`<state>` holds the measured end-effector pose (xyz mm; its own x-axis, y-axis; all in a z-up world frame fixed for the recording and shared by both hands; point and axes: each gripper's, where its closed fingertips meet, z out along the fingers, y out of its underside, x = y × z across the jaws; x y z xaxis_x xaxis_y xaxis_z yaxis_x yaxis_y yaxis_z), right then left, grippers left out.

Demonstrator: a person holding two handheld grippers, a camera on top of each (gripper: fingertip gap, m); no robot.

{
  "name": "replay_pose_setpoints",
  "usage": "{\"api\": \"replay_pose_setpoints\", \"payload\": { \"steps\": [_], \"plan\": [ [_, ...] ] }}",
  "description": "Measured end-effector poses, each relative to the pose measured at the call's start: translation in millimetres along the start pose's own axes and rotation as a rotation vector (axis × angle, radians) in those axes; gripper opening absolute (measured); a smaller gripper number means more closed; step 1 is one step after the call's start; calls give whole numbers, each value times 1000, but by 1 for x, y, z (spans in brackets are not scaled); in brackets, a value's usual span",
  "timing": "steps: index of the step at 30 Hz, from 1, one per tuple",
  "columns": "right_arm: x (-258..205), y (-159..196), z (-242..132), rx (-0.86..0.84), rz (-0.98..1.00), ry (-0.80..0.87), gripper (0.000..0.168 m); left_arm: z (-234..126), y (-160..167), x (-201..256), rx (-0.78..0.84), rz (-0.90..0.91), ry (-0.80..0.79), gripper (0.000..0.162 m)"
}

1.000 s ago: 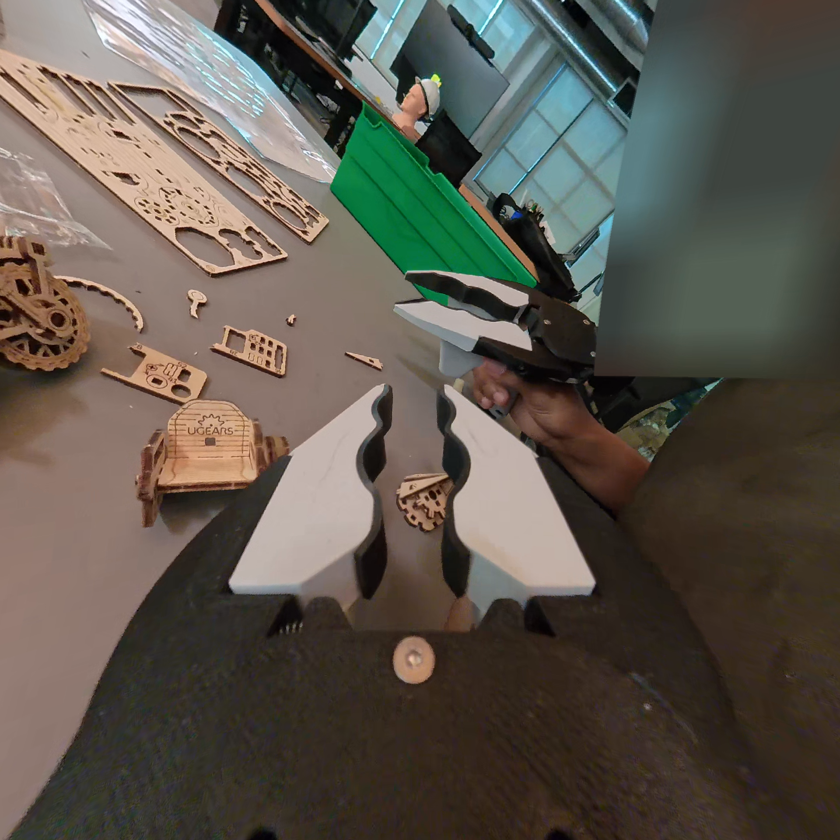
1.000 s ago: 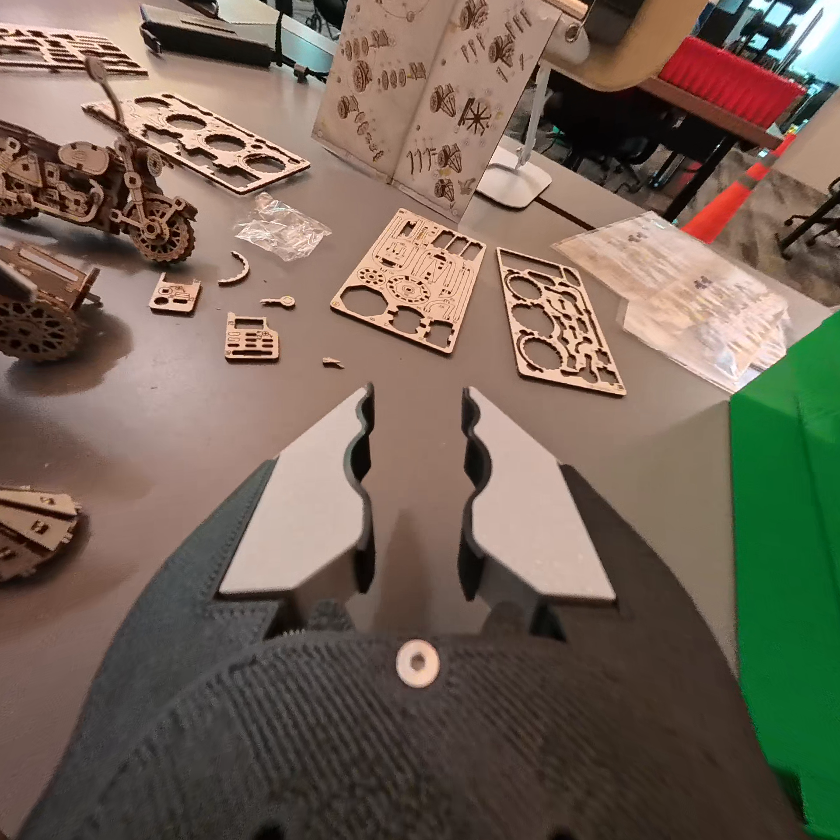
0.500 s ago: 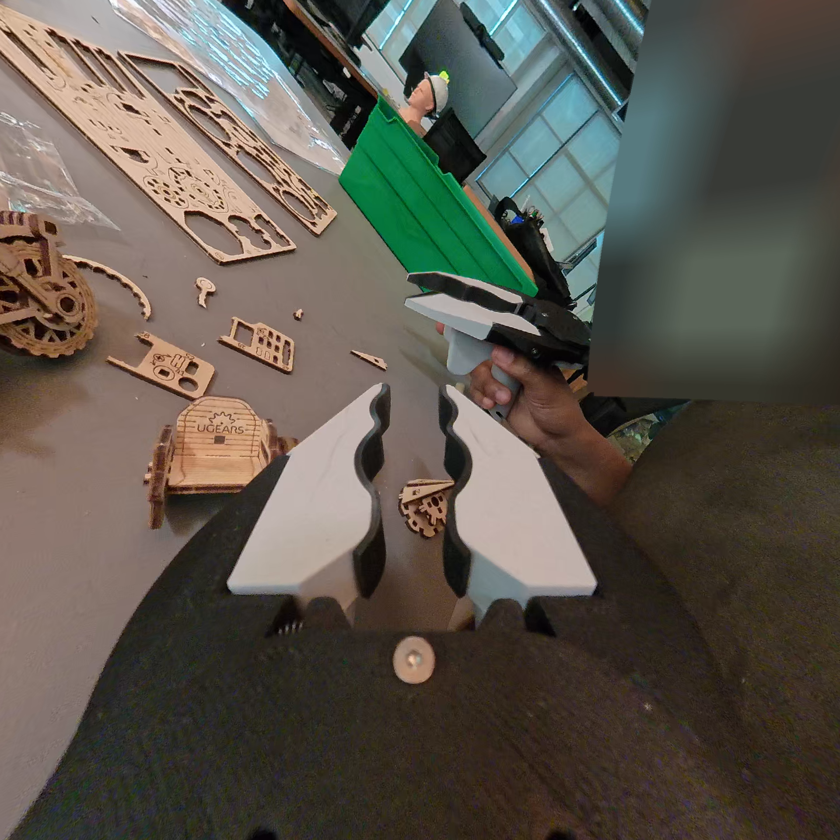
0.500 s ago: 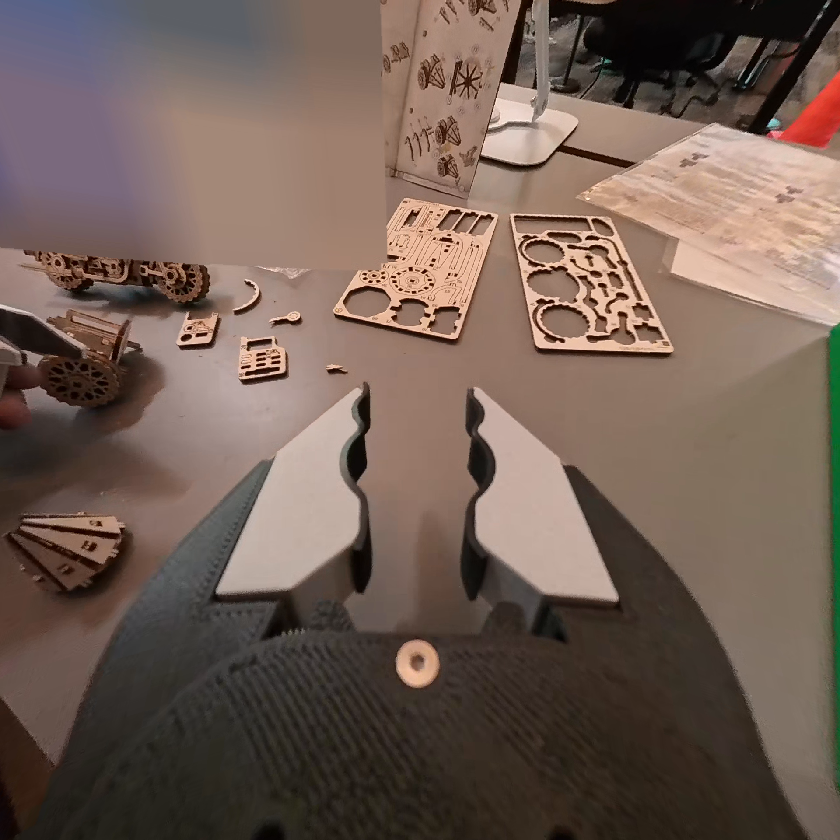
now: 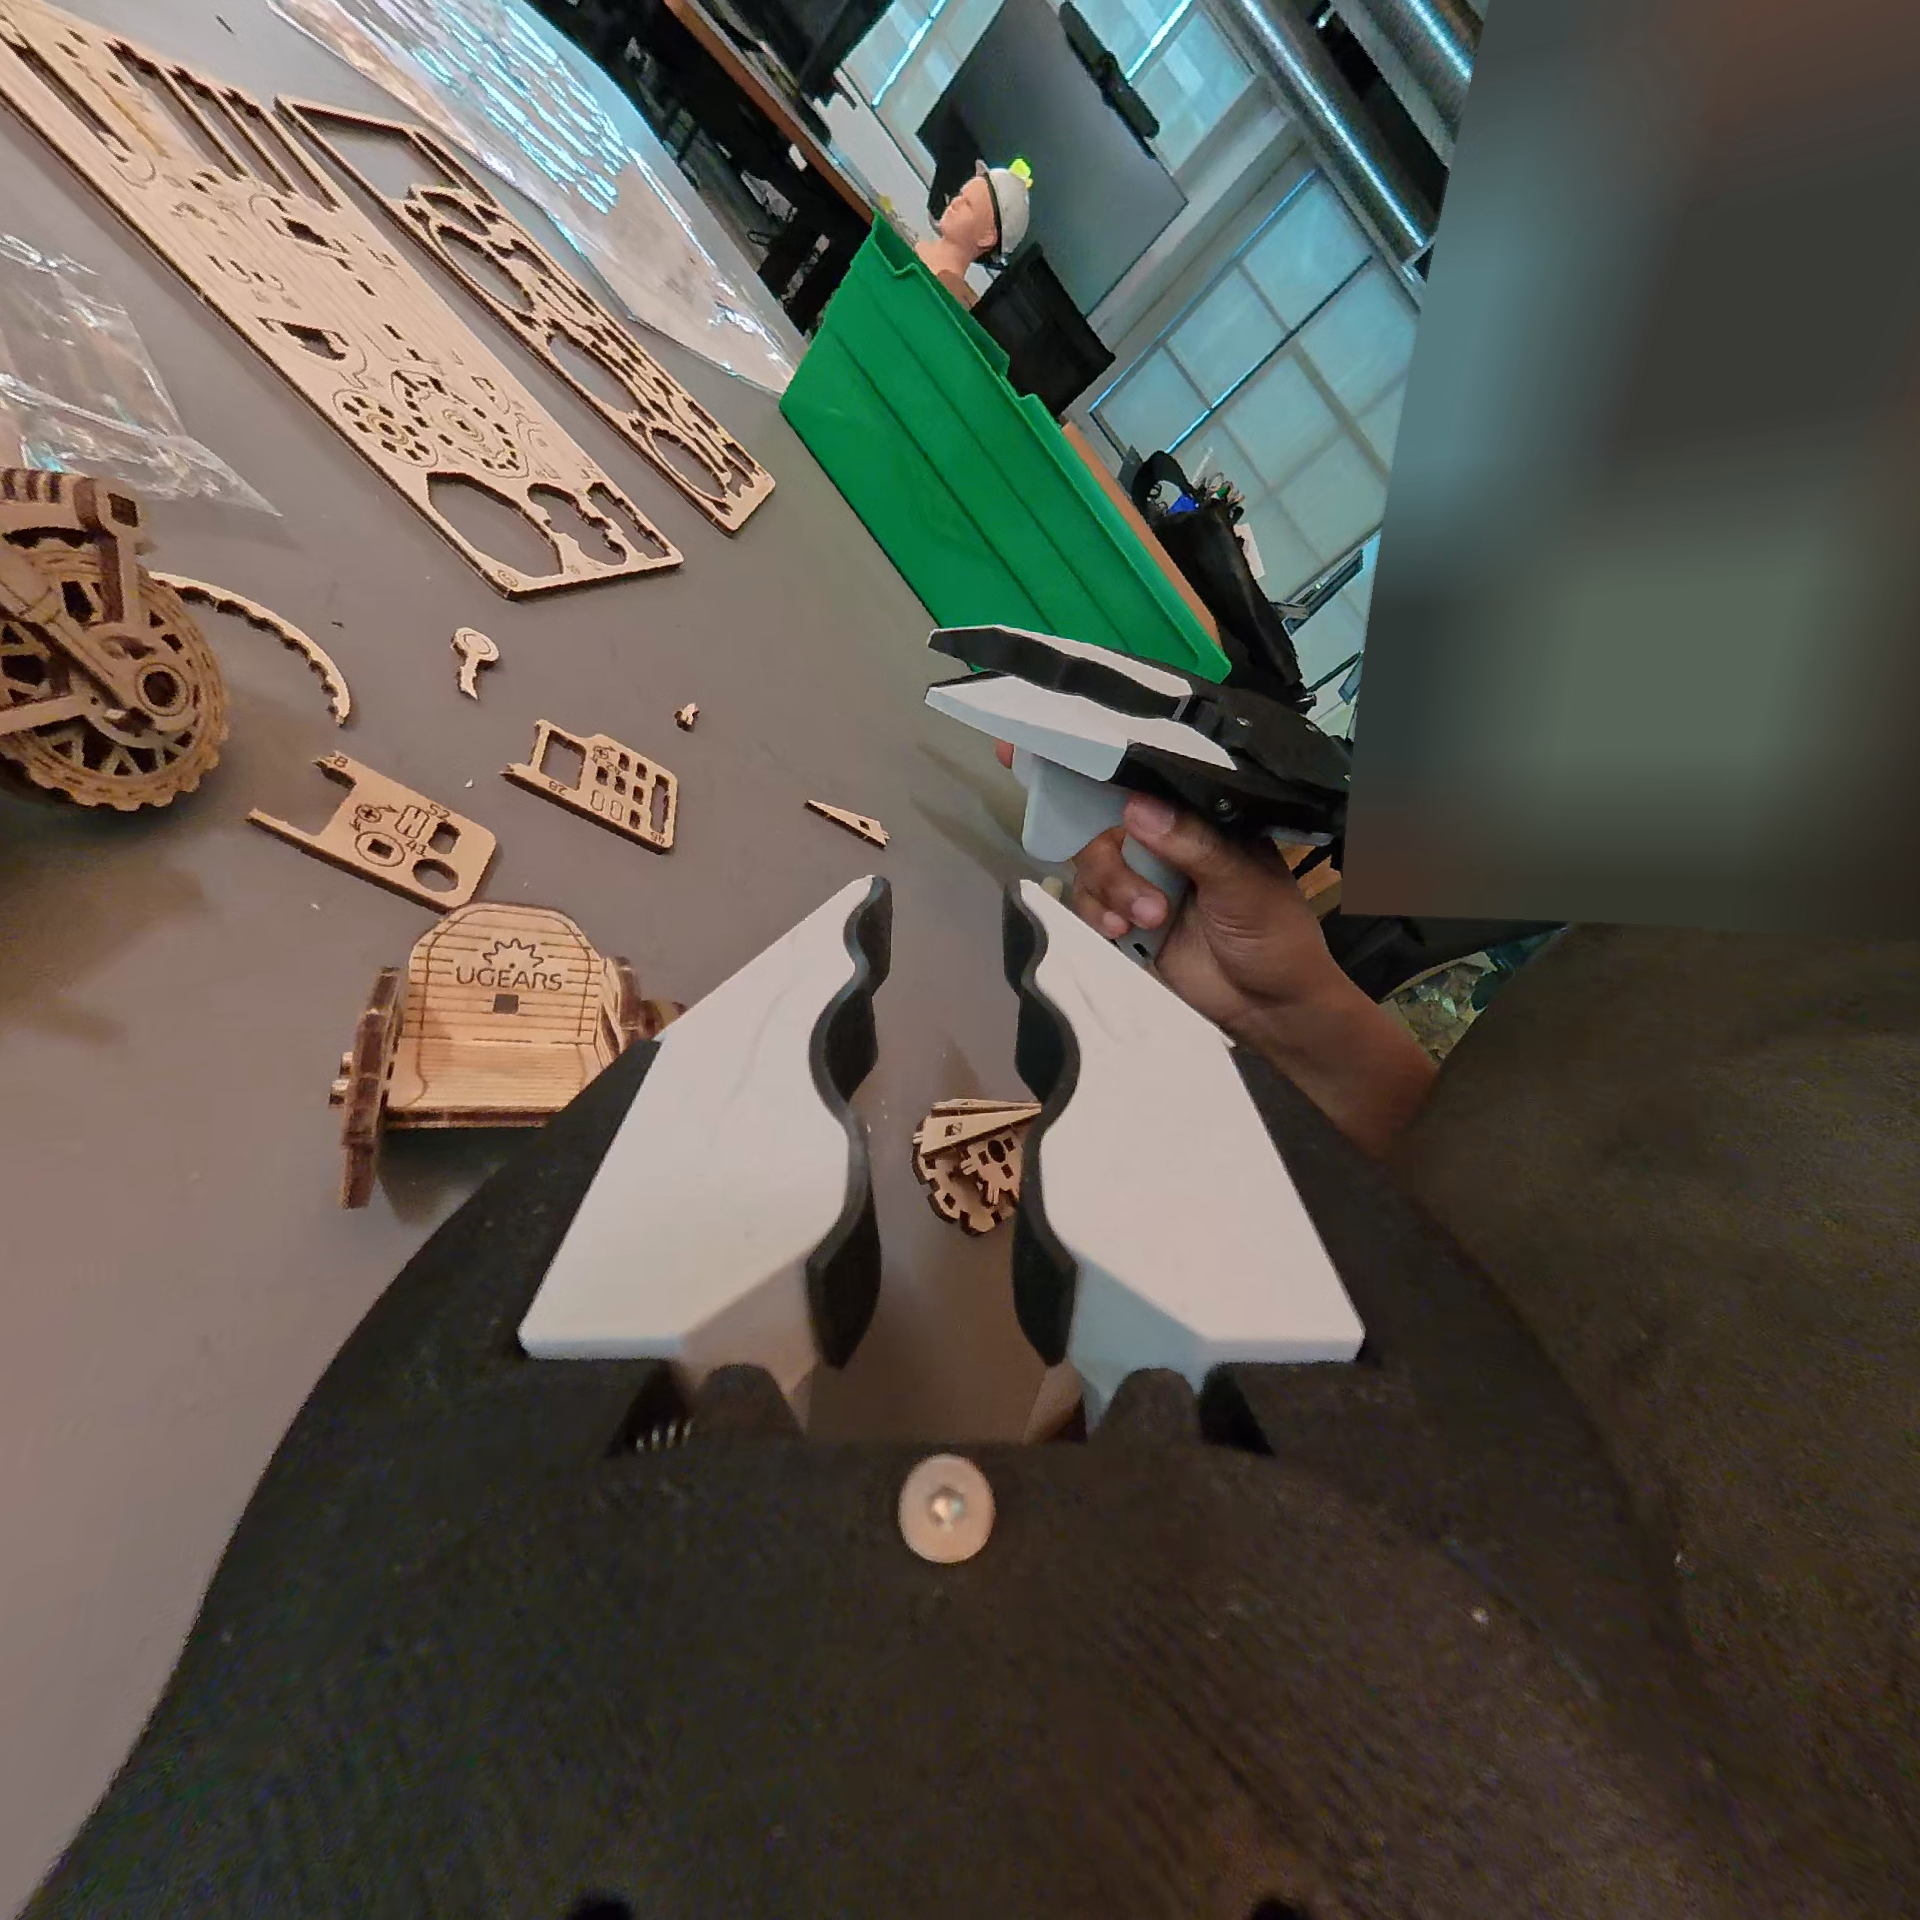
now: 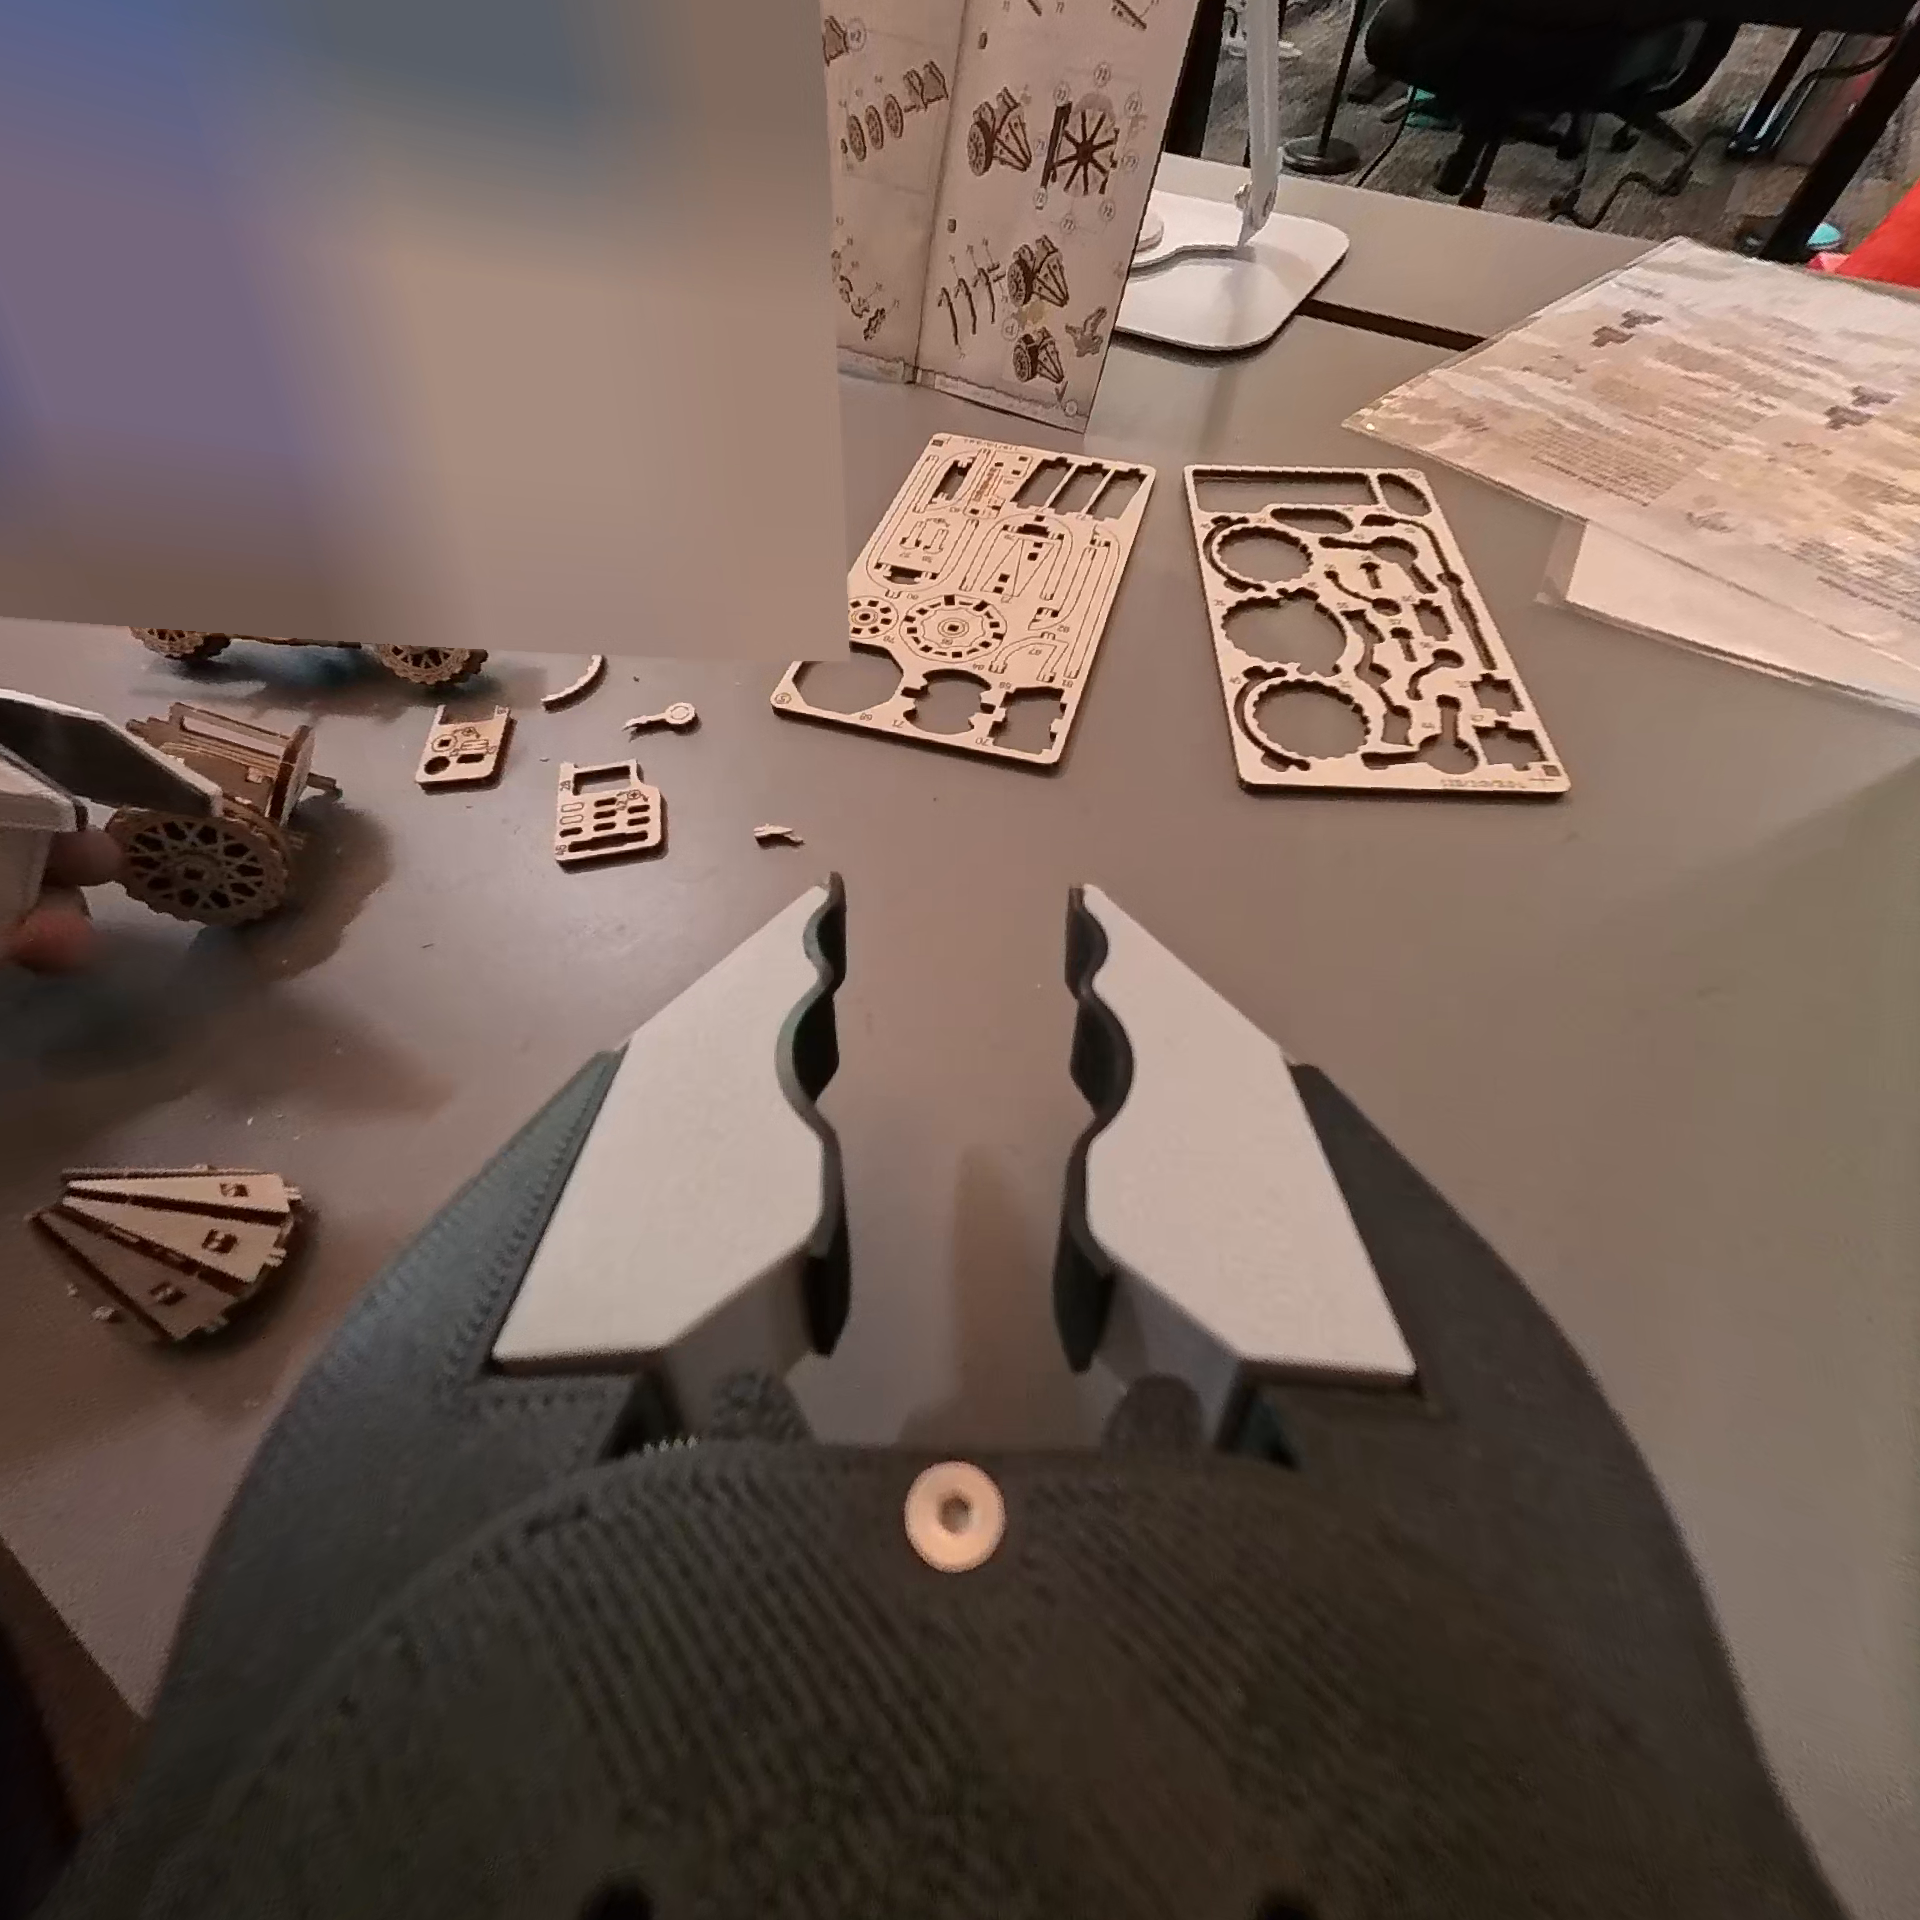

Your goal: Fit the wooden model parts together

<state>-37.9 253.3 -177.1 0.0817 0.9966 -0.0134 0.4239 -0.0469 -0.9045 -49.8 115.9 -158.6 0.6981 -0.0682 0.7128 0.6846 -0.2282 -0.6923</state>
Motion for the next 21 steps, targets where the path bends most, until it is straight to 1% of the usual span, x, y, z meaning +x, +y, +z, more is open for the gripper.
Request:
{"api": "replay_pose_setpoints", "payload": {
  "steps": [21],
  "plan": [
    [-1,1,0,-5,10,-14,40,0,0,-1,-4,-6,0,18]
  ]
}}
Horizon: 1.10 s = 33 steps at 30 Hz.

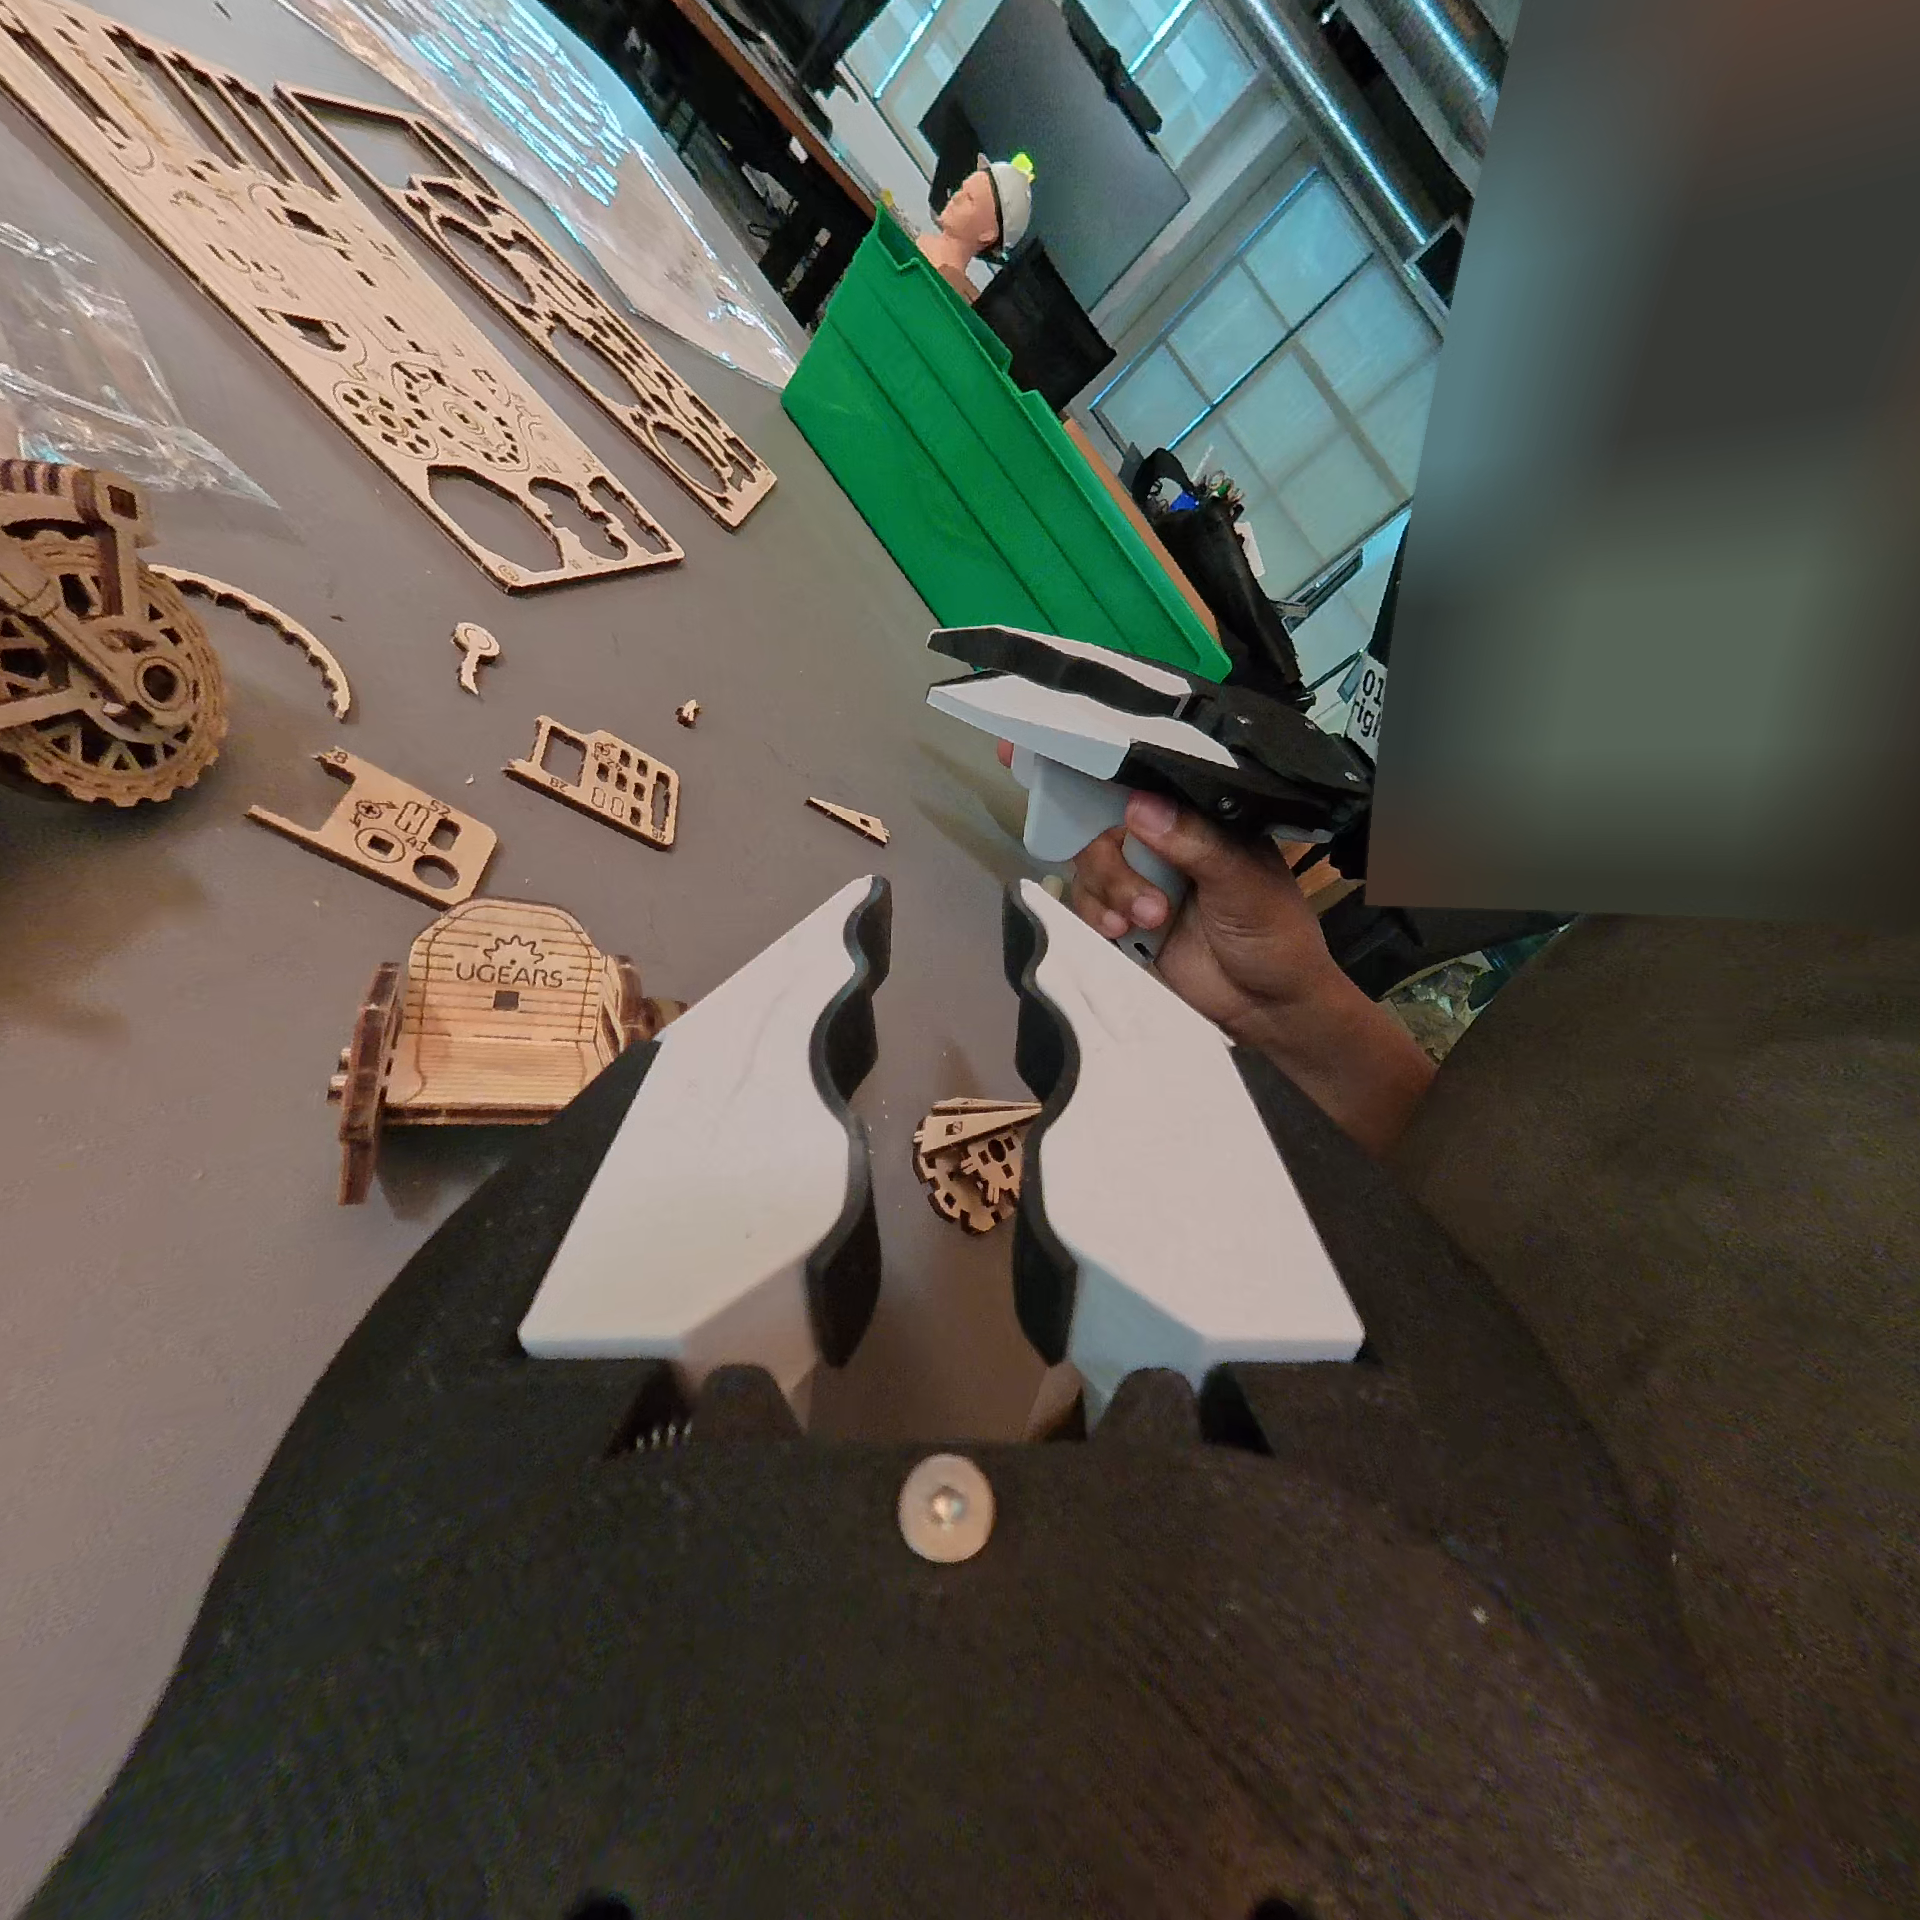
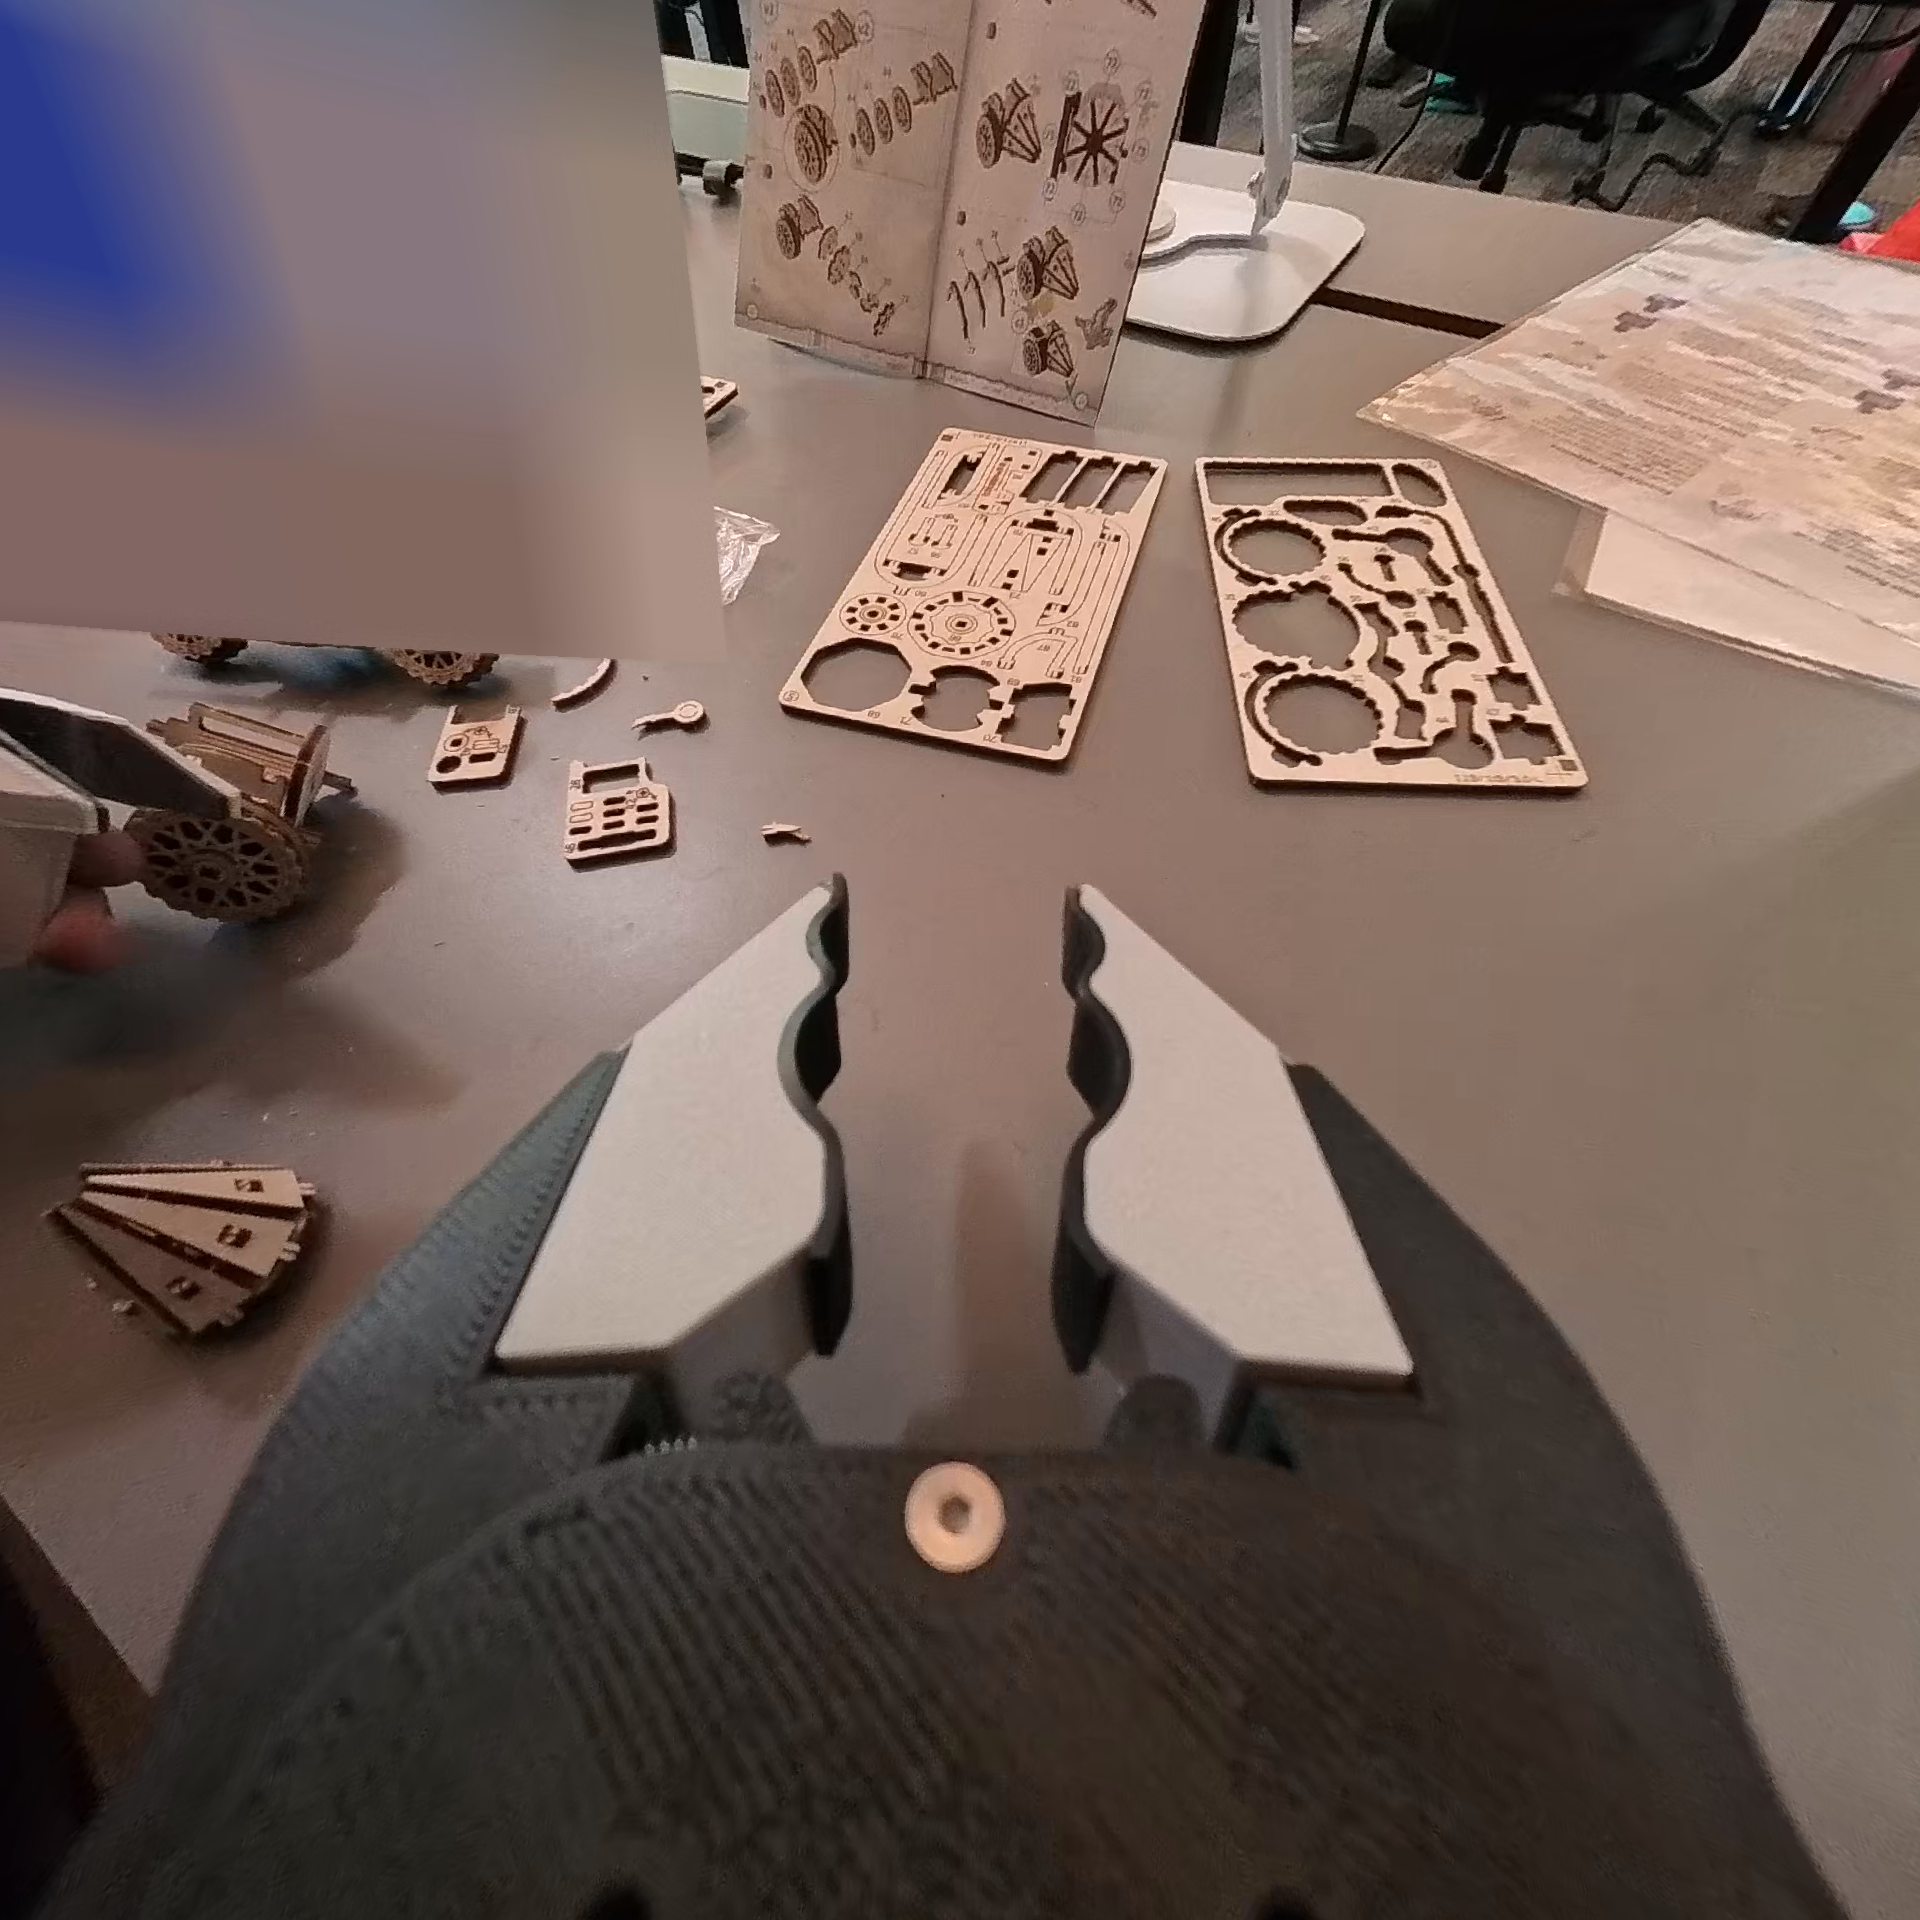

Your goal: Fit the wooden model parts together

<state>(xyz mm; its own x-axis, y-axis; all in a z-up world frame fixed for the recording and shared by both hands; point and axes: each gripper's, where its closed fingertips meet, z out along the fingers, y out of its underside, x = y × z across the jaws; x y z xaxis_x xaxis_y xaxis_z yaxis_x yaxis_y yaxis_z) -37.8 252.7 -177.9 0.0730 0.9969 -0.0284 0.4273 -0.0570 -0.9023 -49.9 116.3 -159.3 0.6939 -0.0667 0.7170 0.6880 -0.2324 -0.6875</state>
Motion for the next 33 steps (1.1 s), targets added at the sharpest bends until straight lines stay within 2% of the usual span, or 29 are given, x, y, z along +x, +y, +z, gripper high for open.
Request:
{"api": "replay_pose_setpoints", "payload": {
  "steps": [27,31,33],
  "plan": [
    [-11,4,-4,-8,5,-38,40,-3,0,3,12,15,12,19],
    [-22,-3,-11,46,-3,-109,47,-7,6,7,-5,50,5,21],
    [-39,-11,-18,104,0,-227,44,-10,7,7,-12,62,-4,23]
  ]
}}
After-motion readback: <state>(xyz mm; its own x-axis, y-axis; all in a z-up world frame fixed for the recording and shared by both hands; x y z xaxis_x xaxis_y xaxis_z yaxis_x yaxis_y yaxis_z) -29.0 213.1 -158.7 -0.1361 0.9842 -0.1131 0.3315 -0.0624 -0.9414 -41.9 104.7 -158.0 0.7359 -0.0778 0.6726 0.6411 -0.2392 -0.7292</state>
